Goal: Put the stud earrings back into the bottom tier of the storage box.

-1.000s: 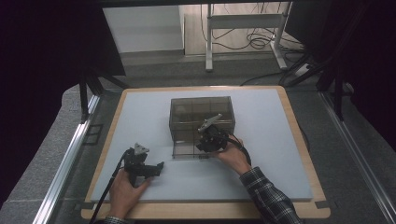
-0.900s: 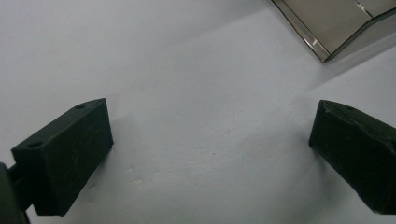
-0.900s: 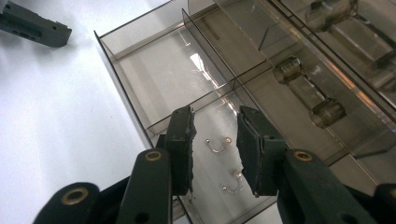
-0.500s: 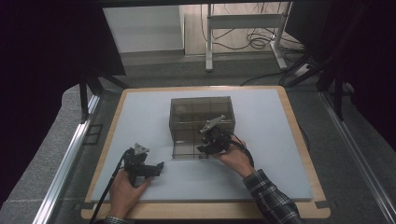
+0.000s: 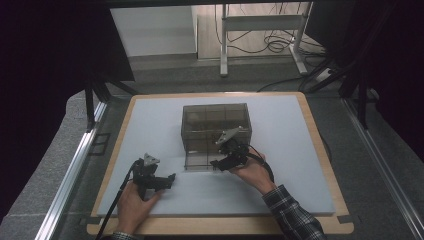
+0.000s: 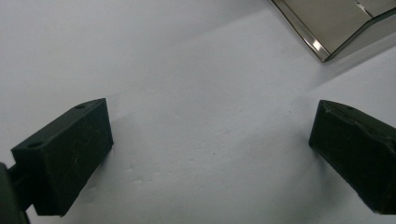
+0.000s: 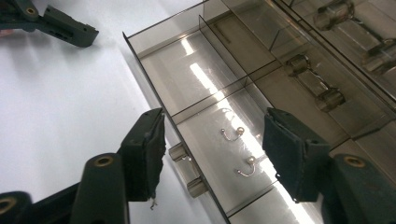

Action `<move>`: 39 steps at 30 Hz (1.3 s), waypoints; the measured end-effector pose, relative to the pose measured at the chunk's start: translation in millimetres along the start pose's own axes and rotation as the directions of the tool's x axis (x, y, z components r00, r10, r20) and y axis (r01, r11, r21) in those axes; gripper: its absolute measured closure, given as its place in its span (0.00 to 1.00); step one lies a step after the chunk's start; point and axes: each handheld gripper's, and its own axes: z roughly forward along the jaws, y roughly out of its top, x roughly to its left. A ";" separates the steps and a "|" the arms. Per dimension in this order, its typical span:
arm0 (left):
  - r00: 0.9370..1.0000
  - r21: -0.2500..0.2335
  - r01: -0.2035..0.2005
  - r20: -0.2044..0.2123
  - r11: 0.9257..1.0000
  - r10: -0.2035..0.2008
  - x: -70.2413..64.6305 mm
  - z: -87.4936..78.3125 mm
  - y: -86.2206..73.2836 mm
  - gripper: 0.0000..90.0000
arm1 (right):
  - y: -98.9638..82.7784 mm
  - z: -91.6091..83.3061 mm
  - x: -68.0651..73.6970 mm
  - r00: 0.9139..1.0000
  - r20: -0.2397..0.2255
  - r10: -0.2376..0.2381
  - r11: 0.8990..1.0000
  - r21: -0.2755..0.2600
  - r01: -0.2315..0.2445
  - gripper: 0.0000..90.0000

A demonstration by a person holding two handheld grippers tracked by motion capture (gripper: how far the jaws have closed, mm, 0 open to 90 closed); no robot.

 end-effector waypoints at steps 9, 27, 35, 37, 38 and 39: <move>1.000 0.000 0.000 0.000 1.000 0.000 0.0 0.0 0.0 0.00 | -3.2 -5.9 5.4 1.000 0.000 -0.010 1.000 -0.013 0.010 0.34; 1.000 -0.005 0.005 0.000 1.000 -0.005 -0.4 0.3 -0.1 0.00 | -14.9 -14.3 19.1 1.000 0.016 -0.027 1.000 0.006 0.027 0.20; 1.000 -0.009 0.016 0.000 1.000 -0.016 -1.1 0.6 -0.2 0.00 | -26.6 -22.8 24.2 0.999 0.023 -0.026 1.000 0.009 0.025 0.14; 1.000 -0.009 0.015 0.000 1.000 -0.015 -1.1 0.6 -0.2 0.00 | -29.9 -24.5 25.5 0.999 0.026 -0.027 1.000 0.015 0.027 0.12; 1.000 -0.009 0.015 0.000 1.000 -0.015 -1.1 0.7 -0.2 0.00 | -31.0 -24.9 25.9 0.999 0.025 -0.029 0.999 0.016 0.028 0.12; 1.000 -0.009 0.015 0.000 1.000 -0.015 -1.1 0.7 -0.2 0.00 | -32.6 -25.6 26.3 0.999 0.026 -0.031 0.999 0.016 0.031 0.11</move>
